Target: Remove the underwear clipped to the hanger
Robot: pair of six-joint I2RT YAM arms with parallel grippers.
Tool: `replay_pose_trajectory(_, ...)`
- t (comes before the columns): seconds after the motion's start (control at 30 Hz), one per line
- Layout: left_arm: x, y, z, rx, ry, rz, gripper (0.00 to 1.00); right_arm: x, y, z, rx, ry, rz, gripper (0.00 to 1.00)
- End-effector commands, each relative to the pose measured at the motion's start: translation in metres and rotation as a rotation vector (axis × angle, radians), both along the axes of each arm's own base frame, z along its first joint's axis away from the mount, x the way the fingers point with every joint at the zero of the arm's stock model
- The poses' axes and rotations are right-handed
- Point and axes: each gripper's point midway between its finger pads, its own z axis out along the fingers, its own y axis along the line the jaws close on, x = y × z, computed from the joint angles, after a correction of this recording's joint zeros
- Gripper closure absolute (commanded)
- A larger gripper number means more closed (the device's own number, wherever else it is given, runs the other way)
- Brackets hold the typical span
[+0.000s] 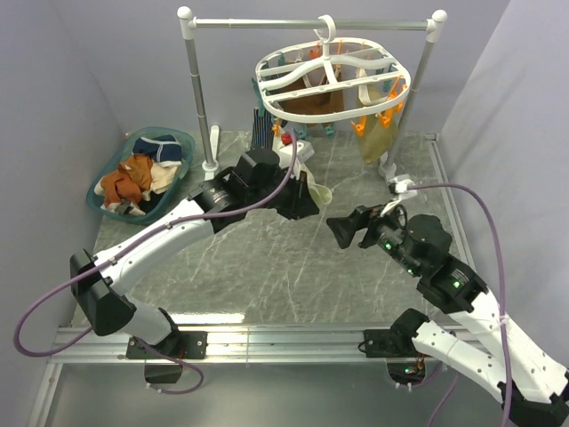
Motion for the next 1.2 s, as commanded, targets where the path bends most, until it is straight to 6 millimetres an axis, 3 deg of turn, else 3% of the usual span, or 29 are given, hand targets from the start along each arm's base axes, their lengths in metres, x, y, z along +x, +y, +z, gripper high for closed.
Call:
replay_pose_trajectory(0.0, -0.012, -0.016, 0.037, -0.094, 0.031, -0.085, 1.0, 0.007, 0.018, 0.008, -0.068, -0.132, 0.065, 0.0)
replay_pose_trajectory(0.3, -0.004, -0.016, 0.078, -0.209, 0.099, -0.093, 1.0, 0.02, 0.027, 0.017, -0.109, -0.28, 0.05, 0.0)
replay_pose_trajectory(0.63, -0.011, -0.018, 0.101, -0.286, 0.161, -0.145, 1.0, 0.047, 0.032, 0.031, -0.107, -0.365, -0.047, 0.03)
replay_pose_trajectory(0.73, -0.011, -0.017, 0.104, -0.297, 0.173, -0.144, 1.0, 0.048, 0.04, 0.035, -0.086, -0.367, -0.019, 0.14)
replay_pose_trajectory(0.8, -0.01, -0.015, 0.109, -0.316, 0.178, -0.144, 1.0, 0.047, 0.047, 0.039, -0.07, -0.364, 0.008, 0.33)
replay_pose_trajectory(0.83, -0.01, -0.015, 0.108, -0.316, 0.182, -0.143, 1.0, 0.048, 0.05, 0.038, -0.07, -0.358, 0.015, 0.52)
replay_pose_trajectory(0.9, -0.006, -0.012, 0.109, -0.314, 0.178, -0.125, 1.0, 0.045, 0.057, 0.036, -0.065, -0.342, 0.055, 0.71)
replay_pose_trajectory(0.93, -0.003, -0.01, 0.109, -0.312, 0.17, -0.105, 1.0, 0.044, 0.058, 0.034, -0.068, -0.335, 0.06, 0.97)
replay_pose_trajectory(1.0, 0.001, -0.005, 0.113, -0.315, 0.152, -0.083, 0.99, 0.042, 0.055, 0.034, -0.056, -0.326, 0.055, 1.0)
replay_pose_trajectory(1.03, 0.002, -0.003, 0.114, -0.315, 0.141, -0.072, 0.93, 0.041, 0.054, 0.033, -0.053, -0.324, 0.053, 1.0)
replay_pose_trajectory(1.07, 0.006, 0.001, 0.118, -0.315, 0.117, -0.044, 0.84, 0.04, 0.053, 0.031, -0.055, -0.322, 0.052, 1.0)
replay_pose_trajectory(1.1, 0.008, 0.004, 0.12, -0.314, 0.103, -0.029, 0.66, 0.039, 0.051, 0.031, -0.054, -0.321, 0.051, 1.0)
replay_pose_trajectory(1.17, 0.011, 0.01, 0.125, -0.317, 0.074, 0.008, 0.5, 0.037, 0.048, 0.025, -0.069, -0.303, 0.051, 1.0)
